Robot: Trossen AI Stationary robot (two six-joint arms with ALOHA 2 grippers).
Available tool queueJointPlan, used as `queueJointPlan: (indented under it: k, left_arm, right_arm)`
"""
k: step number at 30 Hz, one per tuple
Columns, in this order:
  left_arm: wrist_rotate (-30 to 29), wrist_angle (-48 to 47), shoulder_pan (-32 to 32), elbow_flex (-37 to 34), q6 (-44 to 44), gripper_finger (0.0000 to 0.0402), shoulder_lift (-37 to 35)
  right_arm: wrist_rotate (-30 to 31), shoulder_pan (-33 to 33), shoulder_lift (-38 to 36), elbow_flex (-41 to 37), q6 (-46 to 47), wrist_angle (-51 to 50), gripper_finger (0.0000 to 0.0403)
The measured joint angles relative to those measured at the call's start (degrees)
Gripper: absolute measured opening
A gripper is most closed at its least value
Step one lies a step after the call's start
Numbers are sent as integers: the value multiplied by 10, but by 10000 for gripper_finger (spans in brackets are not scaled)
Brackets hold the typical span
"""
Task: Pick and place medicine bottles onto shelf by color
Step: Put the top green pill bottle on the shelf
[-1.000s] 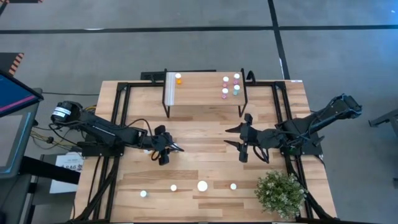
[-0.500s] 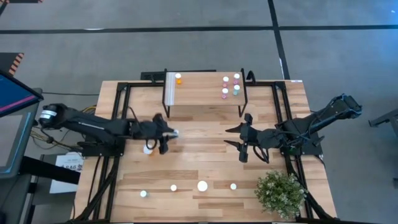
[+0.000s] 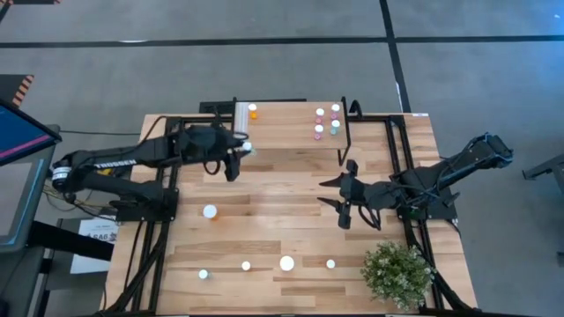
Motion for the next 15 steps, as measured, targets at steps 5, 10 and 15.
queueJointPlan:
  k: [5, 10, 15]
  left_arm:
    - [38, -13, 64, 33, 11, 98, 36]
    - [68, -1, 115, 57, 29, 98, 80]
    - [95, 0, 157, 63, 29, 98, 129]
  right_arm:
    - [0, -1, 0, 0, -5, 1, 209]
    - [0, -4, 0, 0, -5, -2, 209]
    - [0, -4, 0, 0, -6, -2, 209]
